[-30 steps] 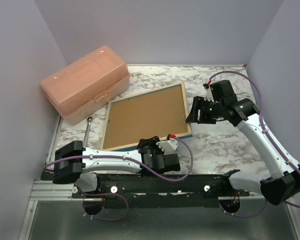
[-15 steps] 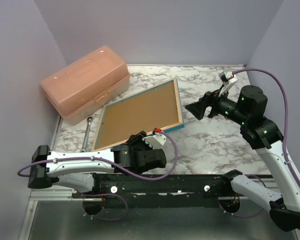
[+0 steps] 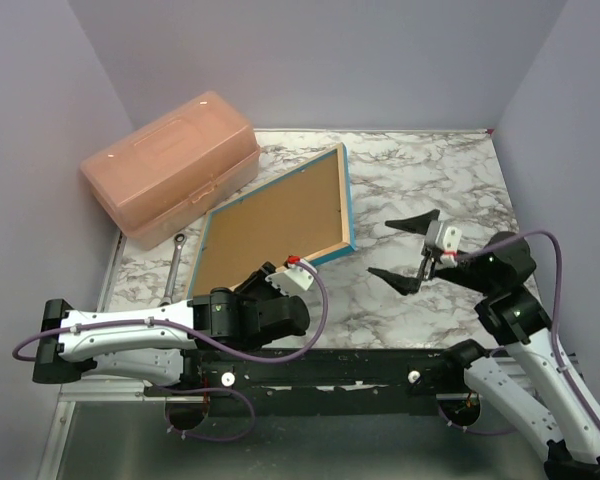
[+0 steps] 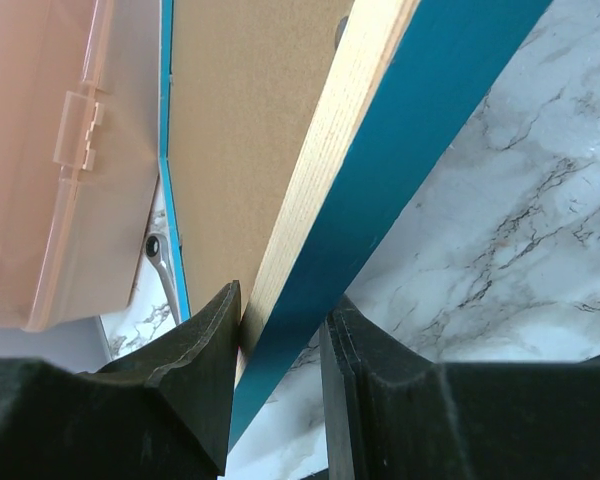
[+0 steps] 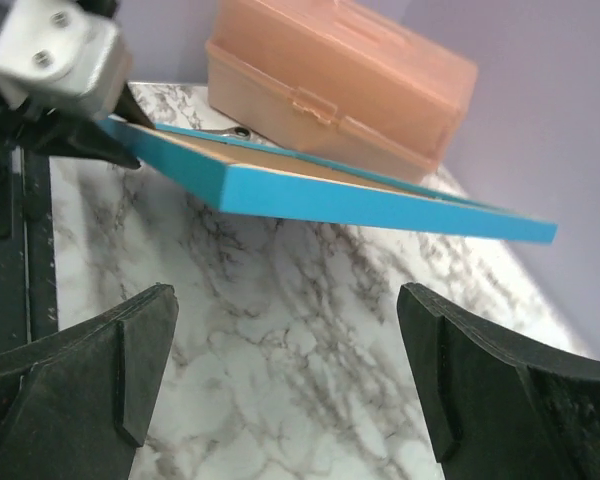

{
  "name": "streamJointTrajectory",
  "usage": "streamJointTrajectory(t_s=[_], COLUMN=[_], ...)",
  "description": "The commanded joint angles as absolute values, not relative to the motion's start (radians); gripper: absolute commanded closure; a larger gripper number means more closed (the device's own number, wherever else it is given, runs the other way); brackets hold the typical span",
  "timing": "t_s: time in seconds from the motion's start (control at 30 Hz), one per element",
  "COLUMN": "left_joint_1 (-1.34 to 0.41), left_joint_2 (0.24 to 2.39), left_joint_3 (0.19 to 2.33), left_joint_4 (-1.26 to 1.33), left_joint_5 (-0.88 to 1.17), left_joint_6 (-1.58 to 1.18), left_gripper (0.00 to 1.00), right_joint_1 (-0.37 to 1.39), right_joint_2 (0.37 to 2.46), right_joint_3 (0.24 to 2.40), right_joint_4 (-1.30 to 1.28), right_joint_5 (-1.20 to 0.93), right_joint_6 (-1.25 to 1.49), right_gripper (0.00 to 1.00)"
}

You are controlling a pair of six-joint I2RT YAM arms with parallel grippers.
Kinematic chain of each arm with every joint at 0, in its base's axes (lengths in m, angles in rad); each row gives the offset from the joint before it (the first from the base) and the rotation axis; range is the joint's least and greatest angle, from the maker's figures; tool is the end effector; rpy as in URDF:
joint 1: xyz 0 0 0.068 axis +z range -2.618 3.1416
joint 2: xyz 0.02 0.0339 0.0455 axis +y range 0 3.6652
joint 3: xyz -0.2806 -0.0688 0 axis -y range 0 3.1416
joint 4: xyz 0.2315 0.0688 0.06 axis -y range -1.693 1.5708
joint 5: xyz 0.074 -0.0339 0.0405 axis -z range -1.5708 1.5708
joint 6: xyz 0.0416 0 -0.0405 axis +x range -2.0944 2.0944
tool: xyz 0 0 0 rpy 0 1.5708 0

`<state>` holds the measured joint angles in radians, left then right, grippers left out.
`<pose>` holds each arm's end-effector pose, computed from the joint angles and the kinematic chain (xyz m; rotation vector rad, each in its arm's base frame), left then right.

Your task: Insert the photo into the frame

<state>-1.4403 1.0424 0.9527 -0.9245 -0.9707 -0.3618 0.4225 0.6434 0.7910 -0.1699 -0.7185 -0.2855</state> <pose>0.0556 -0.1601 0.3121 0.7893 1.9220 0.2125 0.0991 0.0746 0.3729 -1.0569 1.2397 0.6753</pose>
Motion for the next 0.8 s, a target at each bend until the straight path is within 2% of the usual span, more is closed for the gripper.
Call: streamJointTrajectory(t_s=[0.0, 0.23, 0.5, 0.77], left_joint_1=[-1.444, -1.443, -1.444, -1.443], left_joint_2=[0.997, 0.986, 0.982, 0.984], left_joint_3=[0.951, 0.948, 0.953, 0.955], left_joint_4=[-0.808, -0.797, -0.792, -0.787], left_joint_5=[-0.926, -0.900, -0.879, -0.861], left_joint_6=[-0.394, -0.384, -0.377, -0.376], left_gripper=[0.88, 0.88, 0.89, 0.90], right_joint_1=[0.421, 0.422, 0.422, 0.449], right_joint_2=[0.574, 0.749, 0.903, 0.974], right_joint_3=[0.694, 0.832, 0.898, 0.903], right_joint_4=[0.024, -0.209, -0.230, -0.163], right_joint_5=[-0.876, -0.995, -1.067, -1.144], right_joint_6=[-0.537, -0.930, -1.160, -1.196], right_gripper=[0.00, 0.00, 0.03, 0.21])
